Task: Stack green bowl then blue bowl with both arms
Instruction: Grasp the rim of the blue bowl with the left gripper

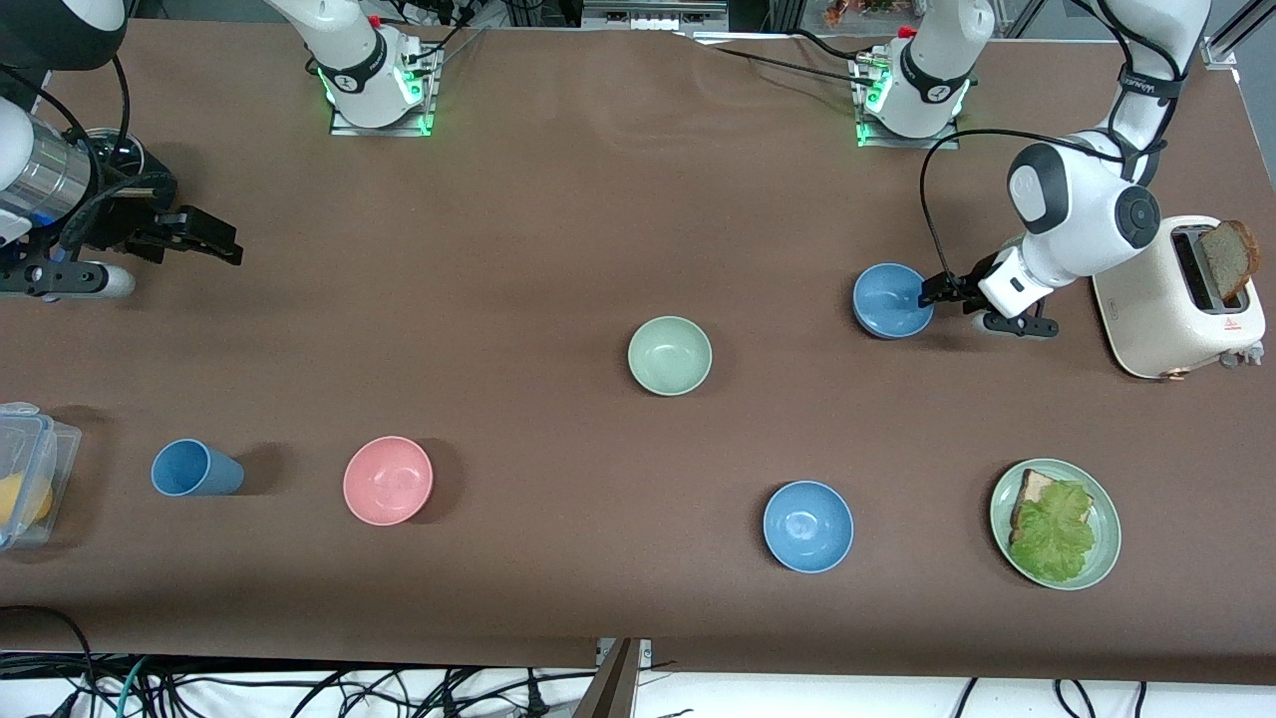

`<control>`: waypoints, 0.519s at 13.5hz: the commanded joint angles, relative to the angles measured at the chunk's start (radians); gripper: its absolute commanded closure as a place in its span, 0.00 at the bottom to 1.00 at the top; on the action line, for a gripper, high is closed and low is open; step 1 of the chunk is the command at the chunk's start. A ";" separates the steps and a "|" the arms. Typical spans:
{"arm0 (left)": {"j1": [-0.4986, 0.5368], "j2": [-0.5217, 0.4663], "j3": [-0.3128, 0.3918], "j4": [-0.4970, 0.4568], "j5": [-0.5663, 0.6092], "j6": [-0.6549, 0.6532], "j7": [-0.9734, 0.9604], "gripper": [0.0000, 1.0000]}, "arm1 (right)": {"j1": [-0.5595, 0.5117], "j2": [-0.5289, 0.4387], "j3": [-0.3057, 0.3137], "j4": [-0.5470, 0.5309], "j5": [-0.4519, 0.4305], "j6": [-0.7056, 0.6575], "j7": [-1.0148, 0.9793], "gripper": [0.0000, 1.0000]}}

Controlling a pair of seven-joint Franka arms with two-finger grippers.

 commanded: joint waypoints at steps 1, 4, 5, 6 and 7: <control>-0.002 0.008 -0.003 -0.029 -0.084 0.048 0.099 0.32 | -0.020 -0.033 0.013 -0.009 -0.012 -0.008 -0.014 0.01; -0.005 0.018 -0.003 -0.029 -0.138 0.048 0.106 0.94 | -0.025 -0.032 0.008 0.007 -0.010 -0.046 -0.017 0.01; -0.005 0.021 -0.003 -0.029 -0.140 0.048 0.104 1.00 | -0.025 -0.023 -0.007 0.018 -0.007 -0.049 -0.020 0.01; -0.005 0.021 -0.003 -0.029 -0.140 0.046 0.104 1.00 | -0.028 -0.007 -0.007 0.038 -0.009 -0.057 -0.017 0.01; -0.005 0.021 -0.003 -0.029 -0.140 0.042 0.104 1.00 | -0.028 0.000 -0.007 0.053 -0.012 -0.057 -0.009 0.01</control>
